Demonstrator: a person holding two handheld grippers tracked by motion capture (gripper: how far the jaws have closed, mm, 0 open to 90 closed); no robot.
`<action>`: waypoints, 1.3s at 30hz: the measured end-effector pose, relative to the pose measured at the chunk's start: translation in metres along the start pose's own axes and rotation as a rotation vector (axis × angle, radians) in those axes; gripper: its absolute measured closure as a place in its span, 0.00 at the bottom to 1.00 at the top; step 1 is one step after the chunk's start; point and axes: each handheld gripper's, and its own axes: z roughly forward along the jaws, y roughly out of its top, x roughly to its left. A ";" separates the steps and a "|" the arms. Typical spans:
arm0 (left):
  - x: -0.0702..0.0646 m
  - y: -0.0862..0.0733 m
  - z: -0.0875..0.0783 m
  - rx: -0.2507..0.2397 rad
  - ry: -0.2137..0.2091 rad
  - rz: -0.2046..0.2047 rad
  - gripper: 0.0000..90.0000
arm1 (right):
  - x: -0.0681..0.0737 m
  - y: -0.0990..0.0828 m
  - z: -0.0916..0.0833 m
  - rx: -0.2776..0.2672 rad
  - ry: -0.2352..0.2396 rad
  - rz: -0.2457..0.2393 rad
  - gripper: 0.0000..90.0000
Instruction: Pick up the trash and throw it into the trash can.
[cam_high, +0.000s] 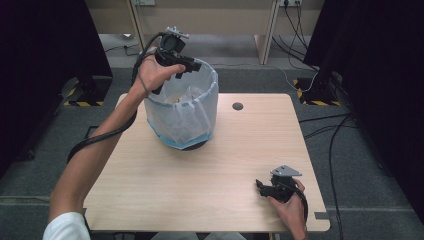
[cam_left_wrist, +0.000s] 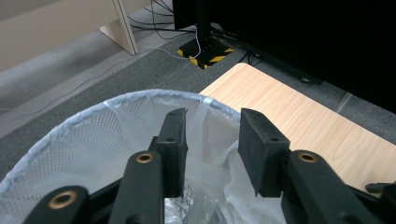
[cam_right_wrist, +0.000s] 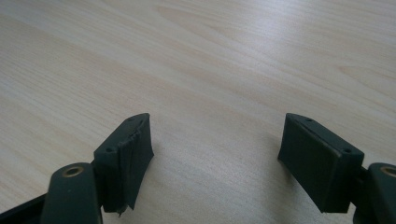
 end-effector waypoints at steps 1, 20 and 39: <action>0.000 0.000 0.000 0.000 0.000 0.000 0.66 | 0.000 0.000 0.000 0.000 0.000 0.001 0.28; 0.040 -0.036 -0.030 -0.050 0.037 -0.103 0.44 | 0.000 0.000 0.000 0.001 0.000 0.001 0.28; 0.076 -0.085 -0.060 -0.114 0.053 -0.195 0.35 | 0.000 0.000 0.000 0.001 -0.001 0.002 0.28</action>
